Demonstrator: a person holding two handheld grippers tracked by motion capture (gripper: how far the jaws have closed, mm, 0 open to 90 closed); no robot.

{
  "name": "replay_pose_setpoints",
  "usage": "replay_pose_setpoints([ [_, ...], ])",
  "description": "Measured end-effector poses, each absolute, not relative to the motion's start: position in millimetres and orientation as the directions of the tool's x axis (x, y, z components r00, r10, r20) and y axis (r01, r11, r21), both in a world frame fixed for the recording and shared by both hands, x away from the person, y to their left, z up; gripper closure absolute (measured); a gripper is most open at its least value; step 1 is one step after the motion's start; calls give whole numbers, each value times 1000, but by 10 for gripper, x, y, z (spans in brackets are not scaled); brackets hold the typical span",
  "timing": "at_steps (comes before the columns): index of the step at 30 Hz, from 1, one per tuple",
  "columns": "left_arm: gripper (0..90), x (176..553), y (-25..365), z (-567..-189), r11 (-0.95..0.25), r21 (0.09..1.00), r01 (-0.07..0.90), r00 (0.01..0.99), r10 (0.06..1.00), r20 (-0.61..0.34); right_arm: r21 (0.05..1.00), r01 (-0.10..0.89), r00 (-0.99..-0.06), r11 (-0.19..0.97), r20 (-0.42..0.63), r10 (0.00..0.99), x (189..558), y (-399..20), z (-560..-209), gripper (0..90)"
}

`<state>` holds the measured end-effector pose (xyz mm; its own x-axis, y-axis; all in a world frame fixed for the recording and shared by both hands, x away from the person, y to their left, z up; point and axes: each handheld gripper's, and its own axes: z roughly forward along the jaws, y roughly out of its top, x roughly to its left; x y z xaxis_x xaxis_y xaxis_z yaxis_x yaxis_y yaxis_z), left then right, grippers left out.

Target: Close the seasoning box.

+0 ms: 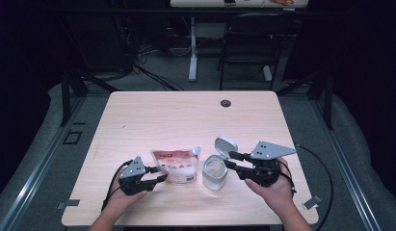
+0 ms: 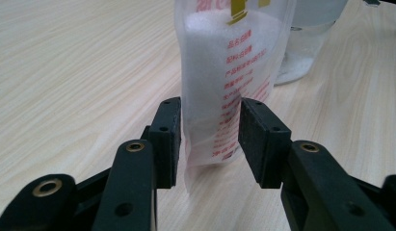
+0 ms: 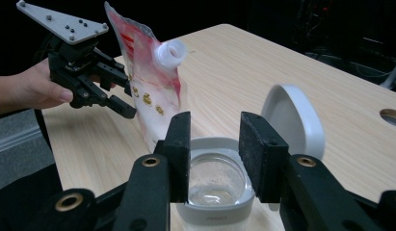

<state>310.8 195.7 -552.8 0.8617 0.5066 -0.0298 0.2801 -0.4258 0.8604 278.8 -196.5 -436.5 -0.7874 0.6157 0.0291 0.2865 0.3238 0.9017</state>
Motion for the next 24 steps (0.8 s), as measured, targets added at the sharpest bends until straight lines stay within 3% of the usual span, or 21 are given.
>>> replay_pose_setpoints([
  [9,600,3109,1981,-5531,-406,862,304,854,518,-57,891,283,-830,356,42,555,2946,-1775,-4175,649],
  [24,597,3104,1990,-5523,-396,861,319,849,523,-74,841,219,-894,495,-31,448,3203,-1183,-3861,712],
])
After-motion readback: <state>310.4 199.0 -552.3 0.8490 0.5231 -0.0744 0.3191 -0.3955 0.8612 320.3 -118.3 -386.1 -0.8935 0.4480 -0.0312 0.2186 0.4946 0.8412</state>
